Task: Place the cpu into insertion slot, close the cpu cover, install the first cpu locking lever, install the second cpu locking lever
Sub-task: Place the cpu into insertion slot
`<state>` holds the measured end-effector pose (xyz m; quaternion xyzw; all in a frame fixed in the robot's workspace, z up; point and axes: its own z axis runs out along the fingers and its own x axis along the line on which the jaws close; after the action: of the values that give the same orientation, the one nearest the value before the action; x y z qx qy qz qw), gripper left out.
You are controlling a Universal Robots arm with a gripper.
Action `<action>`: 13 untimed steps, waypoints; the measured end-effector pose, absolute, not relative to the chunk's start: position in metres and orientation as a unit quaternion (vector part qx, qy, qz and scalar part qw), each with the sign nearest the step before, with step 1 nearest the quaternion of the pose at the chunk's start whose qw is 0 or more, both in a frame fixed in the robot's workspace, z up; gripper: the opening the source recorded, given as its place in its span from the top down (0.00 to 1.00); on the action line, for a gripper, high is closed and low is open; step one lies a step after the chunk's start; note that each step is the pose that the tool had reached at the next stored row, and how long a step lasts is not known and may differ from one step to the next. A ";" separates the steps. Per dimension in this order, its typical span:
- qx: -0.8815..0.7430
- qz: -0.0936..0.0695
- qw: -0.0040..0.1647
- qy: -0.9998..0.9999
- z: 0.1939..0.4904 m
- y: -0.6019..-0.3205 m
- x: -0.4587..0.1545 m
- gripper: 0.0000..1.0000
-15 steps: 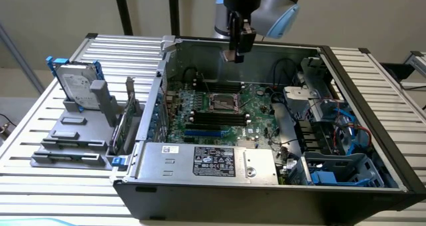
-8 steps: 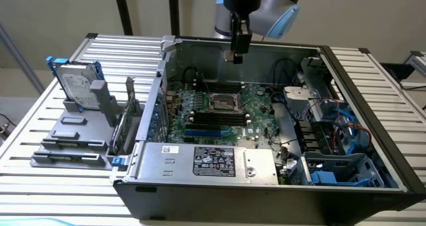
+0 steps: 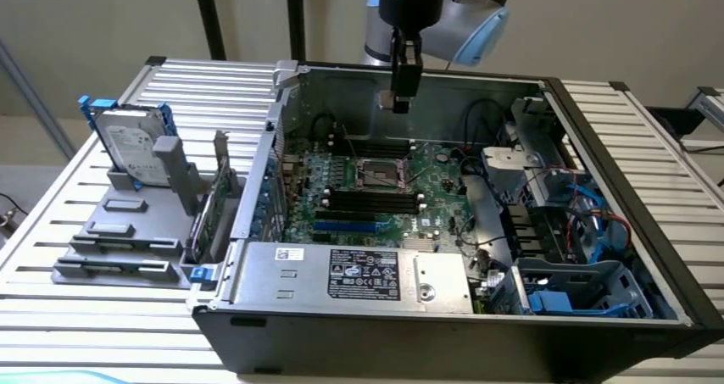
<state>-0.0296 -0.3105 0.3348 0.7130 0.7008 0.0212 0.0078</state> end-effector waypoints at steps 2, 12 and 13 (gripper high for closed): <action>0.713 0.021 0.007 0.701 0.331 -0.311 -0.029 0.45; 0.713 0.020 0.007 0.701 0.313 -0.321 -0.029 0.45; 0.713 0.020 0.007 0.701 0.311 -0.322 -0.029 0.45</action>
<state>-0.0290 -0.3219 0.3113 0.7130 0.7008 0.0202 0.0065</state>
